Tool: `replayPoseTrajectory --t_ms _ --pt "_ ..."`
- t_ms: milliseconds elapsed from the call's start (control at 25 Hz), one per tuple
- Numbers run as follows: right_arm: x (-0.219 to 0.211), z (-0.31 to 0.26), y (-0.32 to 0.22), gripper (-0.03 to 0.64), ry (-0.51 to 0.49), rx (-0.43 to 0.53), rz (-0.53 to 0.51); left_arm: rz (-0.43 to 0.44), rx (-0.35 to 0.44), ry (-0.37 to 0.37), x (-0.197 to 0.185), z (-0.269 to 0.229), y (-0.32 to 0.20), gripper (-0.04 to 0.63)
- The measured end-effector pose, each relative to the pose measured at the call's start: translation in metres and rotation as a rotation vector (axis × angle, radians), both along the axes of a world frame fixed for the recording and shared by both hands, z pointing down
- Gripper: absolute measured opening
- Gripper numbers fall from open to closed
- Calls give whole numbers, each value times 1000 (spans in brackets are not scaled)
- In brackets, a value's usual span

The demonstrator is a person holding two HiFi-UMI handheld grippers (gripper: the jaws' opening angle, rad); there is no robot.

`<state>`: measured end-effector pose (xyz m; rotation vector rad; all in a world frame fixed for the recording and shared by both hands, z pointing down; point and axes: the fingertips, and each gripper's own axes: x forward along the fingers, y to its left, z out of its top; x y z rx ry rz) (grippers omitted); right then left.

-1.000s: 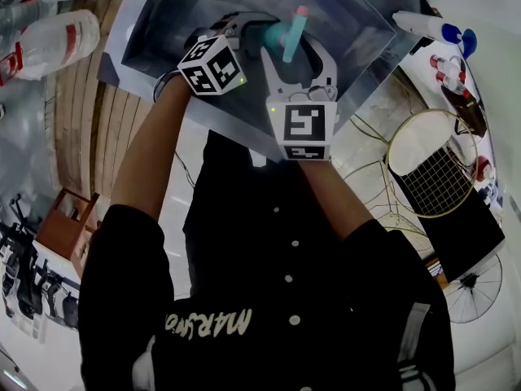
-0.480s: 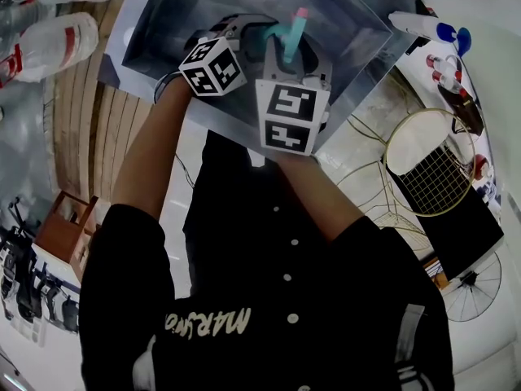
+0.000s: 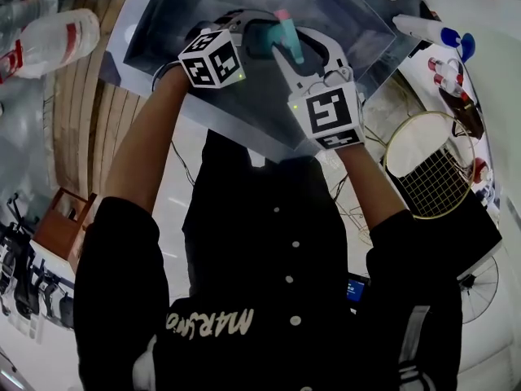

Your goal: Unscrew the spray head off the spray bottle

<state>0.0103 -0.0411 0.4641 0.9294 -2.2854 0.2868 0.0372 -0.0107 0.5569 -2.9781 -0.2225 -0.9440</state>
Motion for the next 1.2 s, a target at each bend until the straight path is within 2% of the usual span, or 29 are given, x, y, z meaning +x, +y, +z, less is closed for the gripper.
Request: replayPoseTrajectory --t_ms 160,240,400,520,680,760,800,960,1040,1200 --pt "-8 -3 2 162 -56 45 -240 29 -14 9 -1 -1 -1 354" --pt "-8 -4 6 161 -79 35 -351 46 -16 11 -1 -1 -1 354" --pt "-10 -6 15 161 -71 49 -568 81 -16 13 -1 -2 1 354" --pt "-11 -7 15 161 -72 43 -631 79 -17 15 -1 -3 1 354" --pt "-11 -2 13 175 -64 10 -564 70 -17 13 0 -2 1 354" --pt "-8 1 10 255 -40 5 -493 69 -18 13 0 -2 1 354" --pt "-6 0 7 293 -30 11 -440 66 -18 14 0 -2 1 354" --pt "-3 -20 2 299 -41 30 -151 48 -12 9 2 -3 2 354" --pt "-5 -16 7 290 19 17 -87 43 -13 9 3 -2 4 354" --pt "-6 -7 0 233 222 22 -47 40 -7 6 1 -2 3 354"
